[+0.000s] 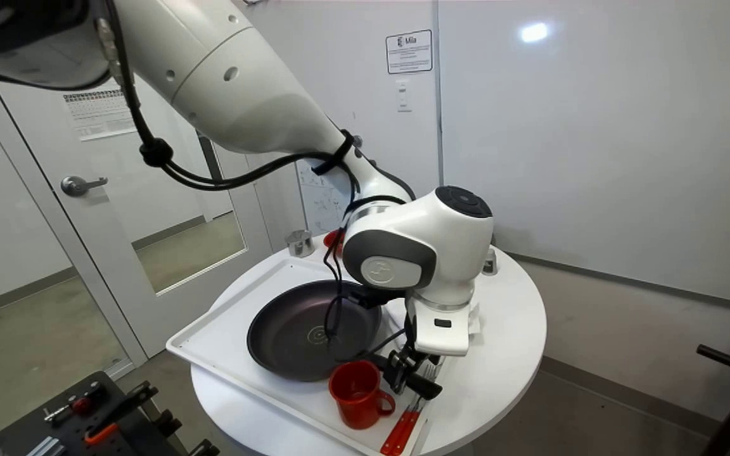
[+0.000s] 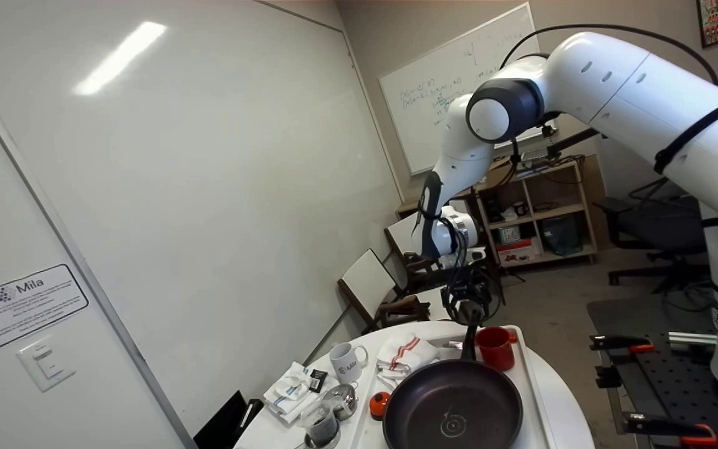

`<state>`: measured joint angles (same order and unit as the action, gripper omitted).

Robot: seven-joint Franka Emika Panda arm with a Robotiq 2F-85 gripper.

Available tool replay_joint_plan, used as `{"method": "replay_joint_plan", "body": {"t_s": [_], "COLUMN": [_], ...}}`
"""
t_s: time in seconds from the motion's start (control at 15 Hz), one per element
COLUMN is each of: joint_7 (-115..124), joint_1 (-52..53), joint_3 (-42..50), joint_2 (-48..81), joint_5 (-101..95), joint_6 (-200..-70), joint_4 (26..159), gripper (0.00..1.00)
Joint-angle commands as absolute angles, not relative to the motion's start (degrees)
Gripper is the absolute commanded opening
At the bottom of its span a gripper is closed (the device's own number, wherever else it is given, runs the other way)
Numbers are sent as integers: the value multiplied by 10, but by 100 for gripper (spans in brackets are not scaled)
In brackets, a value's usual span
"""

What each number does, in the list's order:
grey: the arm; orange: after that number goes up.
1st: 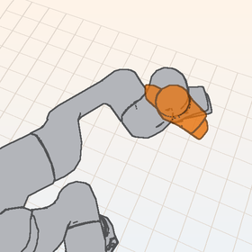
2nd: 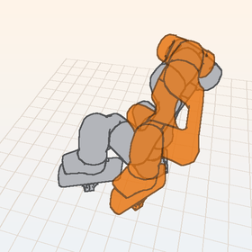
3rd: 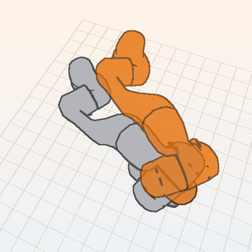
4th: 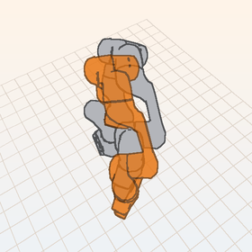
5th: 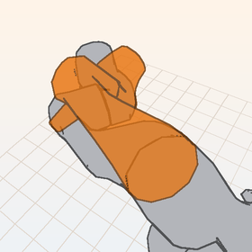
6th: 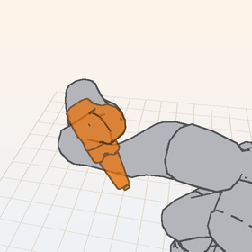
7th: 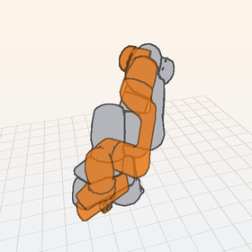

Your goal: Move the black pan to the left

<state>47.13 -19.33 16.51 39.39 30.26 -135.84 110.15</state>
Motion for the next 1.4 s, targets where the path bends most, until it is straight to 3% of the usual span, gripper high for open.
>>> {"method": "replay_joint_plan", "body": {"t_s": [0.0,0.2,0.27,0.33,0.47,1.0,1.33], "joint_7": [503,515,518,520,527,536,541], "joint_1": [-195,-195,-196,-196,-196,-191,-179], "joint_3": [169,171,172,172,173,176,175], "joint_2": [423,435,439,442,446,447,448], "joint_5": [289,284,283,281,279,268,256], "joint_6": [-1344,-1343,-1343,-1343,-1345,-1348,-1351], "joint_4": [1069,1060,1057,1055,1052,1048,1050], "gripper": [100,100,75,74,60,0,0]}}
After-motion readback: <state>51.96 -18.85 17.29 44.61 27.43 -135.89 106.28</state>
